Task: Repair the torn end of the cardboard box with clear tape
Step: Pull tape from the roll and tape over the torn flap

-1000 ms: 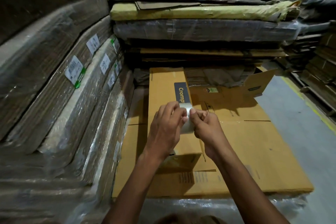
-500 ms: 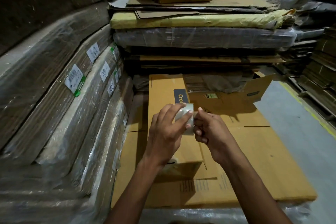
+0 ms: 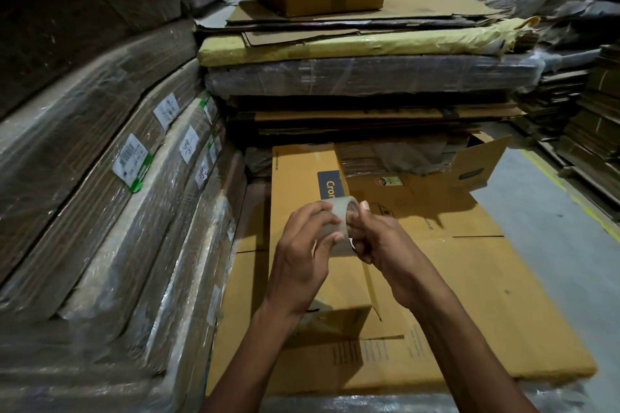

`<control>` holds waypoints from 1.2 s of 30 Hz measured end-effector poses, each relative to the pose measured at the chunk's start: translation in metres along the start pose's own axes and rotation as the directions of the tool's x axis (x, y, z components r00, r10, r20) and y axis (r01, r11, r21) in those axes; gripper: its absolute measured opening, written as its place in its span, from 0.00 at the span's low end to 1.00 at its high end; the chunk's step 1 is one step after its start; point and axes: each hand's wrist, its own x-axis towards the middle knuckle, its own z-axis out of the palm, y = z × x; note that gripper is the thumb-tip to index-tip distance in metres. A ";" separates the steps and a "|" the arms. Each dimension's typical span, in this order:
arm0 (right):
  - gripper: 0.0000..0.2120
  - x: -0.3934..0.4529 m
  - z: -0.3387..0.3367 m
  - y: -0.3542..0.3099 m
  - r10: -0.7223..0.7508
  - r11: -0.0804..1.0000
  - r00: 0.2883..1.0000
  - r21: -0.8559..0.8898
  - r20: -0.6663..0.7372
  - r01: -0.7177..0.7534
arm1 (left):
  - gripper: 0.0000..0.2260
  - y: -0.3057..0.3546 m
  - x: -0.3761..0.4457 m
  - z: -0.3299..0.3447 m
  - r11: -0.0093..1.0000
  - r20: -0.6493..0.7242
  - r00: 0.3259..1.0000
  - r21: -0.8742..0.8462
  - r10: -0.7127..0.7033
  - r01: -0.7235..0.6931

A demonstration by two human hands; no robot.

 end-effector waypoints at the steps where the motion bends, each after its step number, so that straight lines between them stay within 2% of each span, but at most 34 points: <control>1: 0.25 0.000 0.000 0.000 -0.017 0.999 1.000 -0.028 0.002 0.017 | 0.11 0.002 0.001 -0.001 1.000 -0.001 1.000 -0.022 -0.021 0.021; 9: 0.26 0.002 0.000 0.000 -0.150 0.988 0.987 0.035 0.064 0.148 | 0.09 -0.001 0.002 -0.002 0.997 -0.013 1.000 -0.075 0.000 -0.001; 12: 0.25 -0.001 0.002 0.000 -0.181 0.979 0.981 0.110 0.069 0.172 | 0.09 0.008 0.004 -0.005 0.964 0.008 0.989 -0.222 -0.146 0.144; 15: 0.22 -0.005 0.007 0.005 -0.252 0.958 0.967 0.150 0.031 0.244 | 0.09 0.024 0.008 -0.006 0.870 -0.005 0.942 -0.385 -0.337 0.309; 17: 0.15 -0.006 0.008 0.009 -0.325 0.938 0.945 0.138 0.030 0.318 | 0.09 0.027 0.010 -0.008 0.823 -0.012 0.914 -0.440 -0.405 0.359; 18: 0.11 -0.005 0.007 0.011 -0.359 0.929 0.932 0.115 0.044 0.353 | 0.08 0.027 0.012 -0.010 0.835 -0.015 0.915 -0.417 -0.402 0.360; 20: 0.10 -0.005 0.002 0.013 -0.395 0.918 0.913 0.053 0.101 0.392 | 0.05 0.025 0.015 -0.017 0.918 -0.029 0.950 -0.271 -0.309 0.290; 22: 0.11 -0.005 -0.004 0.012 -0.400 0.913 0.905 -0.018 0.147 0.407 | 0.02 0.022 0.019 -0.025 0.987 -0.020 0.993 -0.113 -0.118 0.115; 25: 0.08 -0.002 -0.012 0.012 -0.410 0.886 0.903 -0.181 0.127 0.427 | 0.06 0.015 0.025 -0.032 0.990 0.053 0.989 0.022 0.137 -0.139; 27: 0.17 0.002 -0.017 0.017 -0.414 0.847 0.904 -0.317 0.111 0.427 | 0.08 0.011 0.025 -0.034 0.973 0.083 0.973 0.065 0.215 -0.221; 29: 0.20 0.002 -0.017 0.018 -0.436 0.814 0.893 -0.375 0.112 0.444 | 0.09 0.011 0.024 -0.035 0.961 0.087 0.965 0.105 0.246 -0.254; 32: 0.17 -0.001 -0.014 0.018 -0.448 0.798 0.886 -0.393 0.119 0.457 | 0.09 0.012 0.023 -0.033 0.958 0.063 0.969 0.150 0.238 -0.245; 36: 0.17 -0.004 -0.015 0.015 -0.472 0.827 0.877 -0.302 0.086 0.474 | 0.10 0.005 0.024 -0.034 0.986 0.058 0.985 0.014 0.165 -0.166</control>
